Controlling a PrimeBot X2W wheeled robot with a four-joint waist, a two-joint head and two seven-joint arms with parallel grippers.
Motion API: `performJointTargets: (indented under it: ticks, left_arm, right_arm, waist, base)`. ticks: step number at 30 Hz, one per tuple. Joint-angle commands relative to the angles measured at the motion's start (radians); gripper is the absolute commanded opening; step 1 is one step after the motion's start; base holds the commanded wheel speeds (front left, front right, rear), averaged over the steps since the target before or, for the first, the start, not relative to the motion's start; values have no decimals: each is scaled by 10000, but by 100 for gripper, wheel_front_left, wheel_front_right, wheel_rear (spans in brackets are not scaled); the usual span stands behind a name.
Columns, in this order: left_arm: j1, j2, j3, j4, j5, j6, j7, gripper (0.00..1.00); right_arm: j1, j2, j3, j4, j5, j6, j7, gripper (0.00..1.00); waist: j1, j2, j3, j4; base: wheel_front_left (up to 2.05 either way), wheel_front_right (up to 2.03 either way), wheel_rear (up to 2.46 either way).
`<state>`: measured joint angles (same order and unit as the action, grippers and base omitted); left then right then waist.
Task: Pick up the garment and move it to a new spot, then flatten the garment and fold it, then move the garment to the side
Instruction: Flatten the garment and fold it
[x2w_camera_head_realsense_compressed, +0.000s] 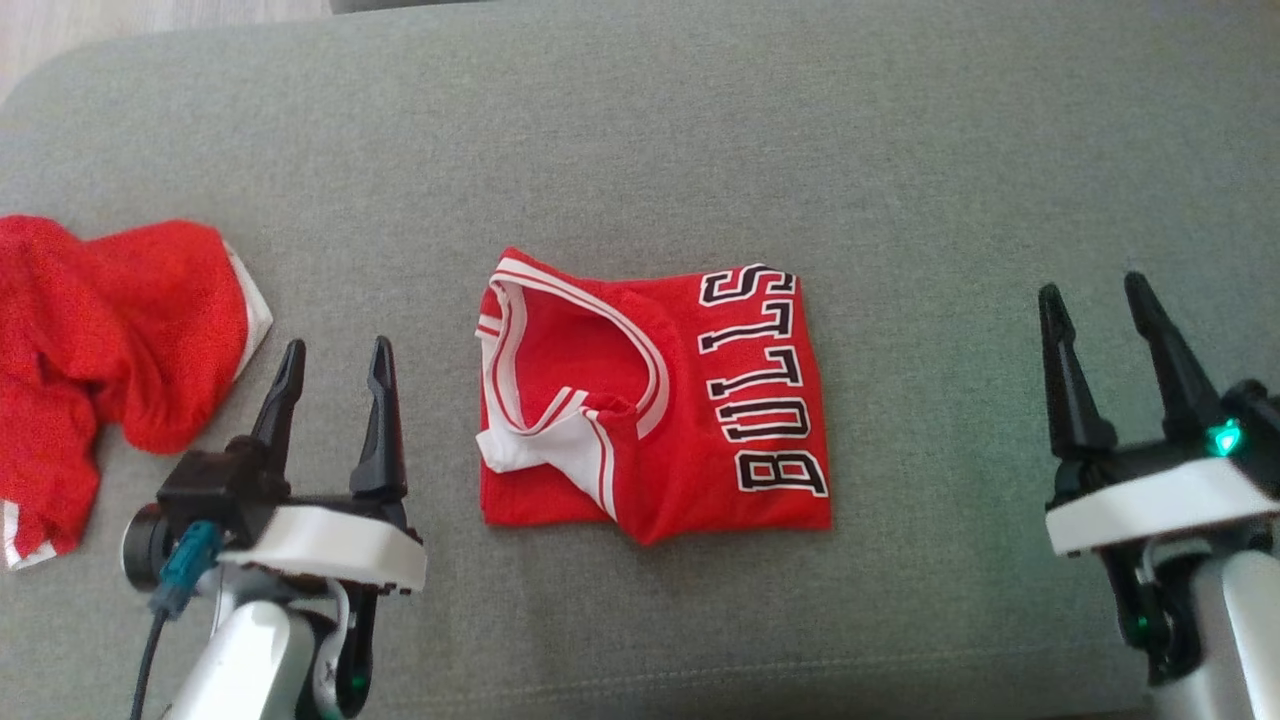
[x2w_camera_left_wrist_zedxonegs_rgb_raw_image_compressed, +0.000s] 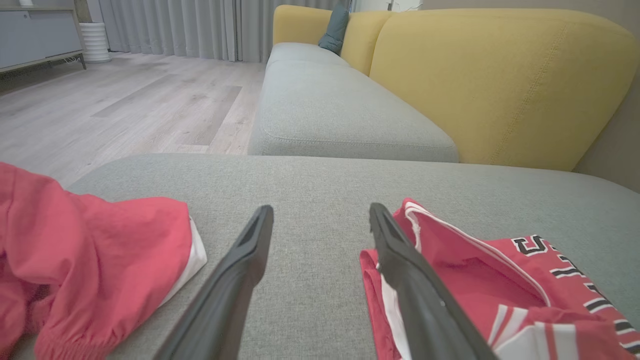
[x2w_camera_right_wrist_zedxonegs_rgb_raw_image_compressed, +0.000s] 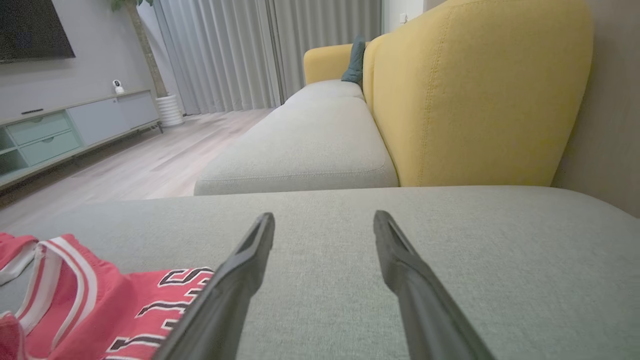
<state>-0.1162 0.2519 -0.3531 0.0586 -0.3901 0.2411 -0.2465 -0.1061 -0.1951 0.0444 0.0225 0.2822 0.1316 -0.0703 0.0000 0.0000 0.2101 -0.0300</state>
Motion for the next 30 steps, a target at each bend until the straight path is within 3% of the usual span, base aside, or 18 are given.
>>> performJointTargets:
  ticks: [1,17,18,20,21,25,30]
  left_arm:
    - [-195,276,378,-398,19,77,2,100]
    - [-56,368,201,-576,43,185,134,100]
    - [-56,372,194,-588,40,187,137,100]
    - [-70,381,175,-607,37,185,141,100]
    - [-83,389,170,-614,35,183,143,100]
    - [-193,398,137,-640,40,169,148,100]
    - [-352,377,91,-622,33,130,132,100]
  right_arm:
    - [35,38,71,-555,-127,-9,102,100]
    - [545,336,-204,-1131,-285,-9,607,100]
    - [555,343,-191,-1119,-280,-9,638,85]
    - [568,368,-122,-1091,-264,-9,697,5]
    - [574,375,-42,-1056,-256,-9,755,0]
    - [474,459,603,-851,-162,-9,875,0]
    - [59,772,2236,-219,128,-9,937,0]
  waist:
    - [0,0,-26,-15]
    - [0,0,-164,13]
    - [0,0,-159,18]
    - [0,0,-143,38]
    - [0,0,-128,46]
    - [0,0,2,128]
    - [0,0,179,295]
  base:
    - [0,0,0]
    - [0,0,0]
    - [0,0,0]
    - [0,0,0]
    - [0,0,0]
    - [0,0,0]
    - [0,0,0]
